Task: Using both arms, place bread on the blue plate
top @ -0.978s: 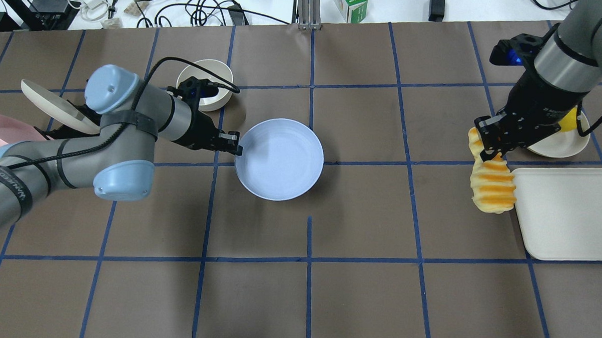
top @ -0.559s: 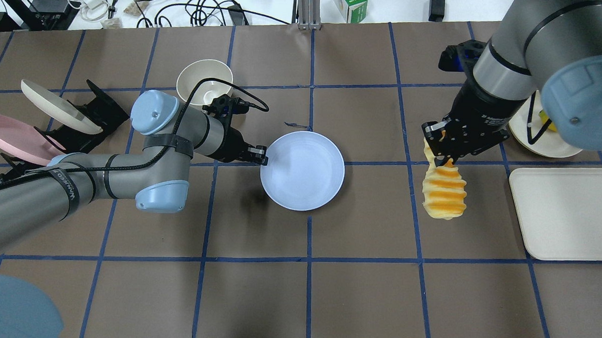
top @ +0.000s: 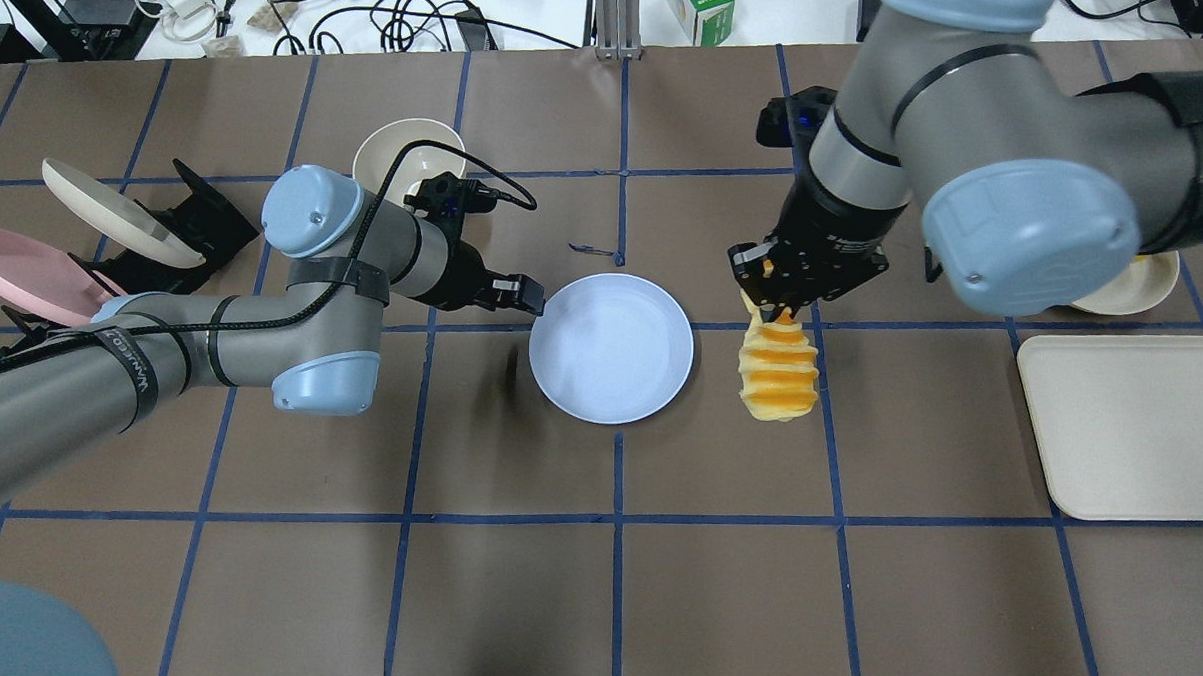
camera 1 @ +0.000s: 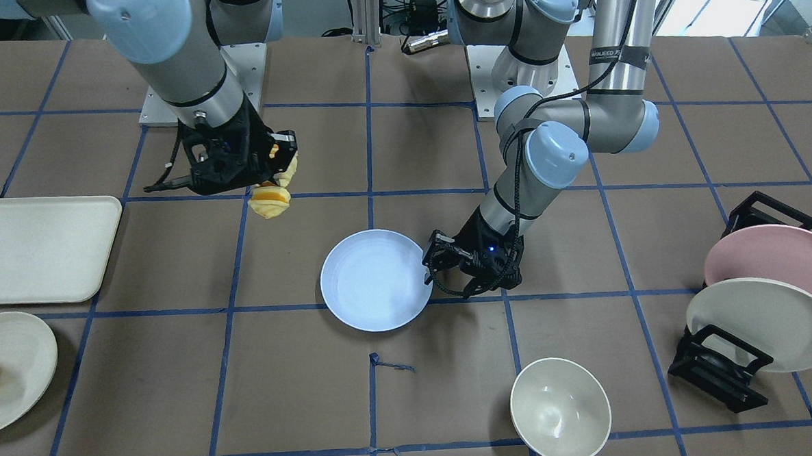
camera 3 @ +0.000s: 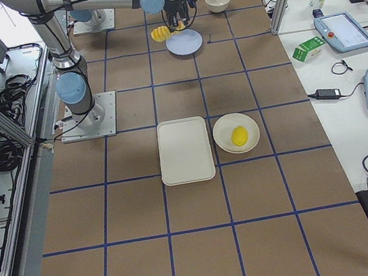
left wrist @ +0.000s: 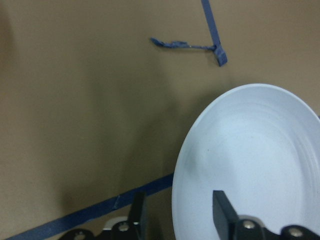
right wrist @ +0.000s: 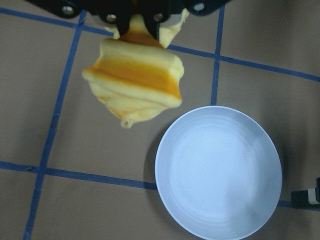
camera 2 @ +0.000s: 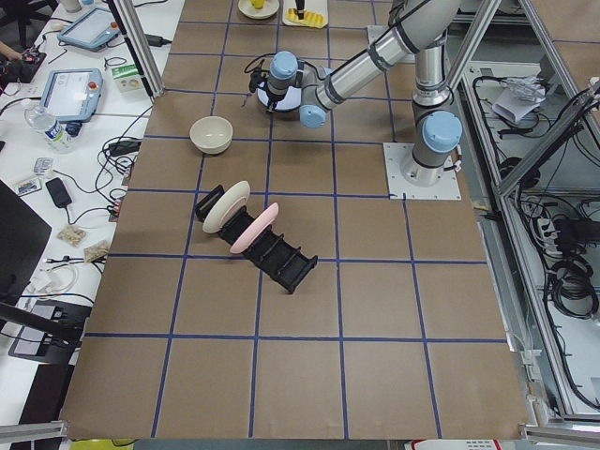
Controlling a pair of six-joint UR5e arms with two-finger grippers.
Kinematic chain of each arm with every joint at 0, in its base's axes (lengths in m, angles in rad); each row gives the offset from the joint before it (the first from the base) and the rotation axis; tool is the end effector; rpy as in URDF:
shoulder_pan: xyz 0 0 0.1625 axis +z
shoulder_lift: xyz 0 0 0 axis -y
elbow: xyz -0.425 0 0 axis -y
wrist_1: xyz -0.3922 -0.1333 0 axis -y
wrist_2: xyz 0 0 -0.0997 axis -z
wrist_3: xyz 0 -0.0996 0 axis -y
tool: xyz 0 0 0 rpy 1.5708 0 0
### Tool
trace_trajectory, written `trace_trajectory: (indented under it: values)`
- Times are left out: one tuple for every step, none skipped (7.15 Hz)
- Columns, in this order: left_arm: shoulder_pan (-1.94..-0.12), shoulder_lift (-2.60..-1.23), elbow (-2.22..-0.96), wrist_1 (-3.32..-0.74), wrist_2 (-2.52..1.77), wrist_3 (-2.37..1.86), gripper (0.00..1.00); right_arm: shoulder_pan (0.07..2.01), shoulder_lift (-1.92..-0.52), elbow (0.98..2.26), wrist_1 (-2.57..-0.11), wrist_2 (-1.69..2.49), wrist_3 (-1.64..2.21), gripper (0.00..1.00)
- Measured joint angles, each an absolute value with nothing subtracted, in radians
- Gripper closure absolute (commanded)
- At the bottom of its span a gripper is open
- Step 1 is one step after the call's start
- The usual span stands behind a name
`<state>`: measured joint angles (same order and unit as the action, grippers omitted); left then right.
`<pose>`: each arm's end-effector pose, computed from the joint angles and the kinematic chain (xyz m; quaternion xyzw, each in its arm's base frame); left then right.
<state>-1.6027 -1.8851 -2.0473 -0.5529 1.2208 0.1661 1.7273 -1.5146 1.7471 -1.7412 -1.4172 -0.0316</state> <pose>-0.1841 -0.5198 0.2191 -0.1163 -0.9716 0.1229 0.1651 0.2245 -0.4697 0.3920 -0.0912 0.9924 0.0357 0.0746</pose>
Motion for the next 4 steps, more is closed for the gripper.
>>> trace_trajectory:
  values:
    - [-1.601,-1.842,-2.024,-0.627,1.282,0.172,0.00,1.771,-1.480,1.747,-1.792,-1.416,-0.012,1.00]
    - [-1.600,-1.794,-1.980,-0.750,1.351,0.178,0.00,1.793,-1.446,1.744,-1.830,-1.415,0.027,1.00]
    - [-1.600,-1.746,-1.908,-0.911,1.428,0.180,0.00,1.807,-1.412,1.737,-1.854,-1.416,0.081,1.00]
    - [-1.599,-1.706,-1.829,-1.090,1.519,0.179,0.00,1.827,-1.375,1.718,-1.864,-1.417,0.148,1.00]
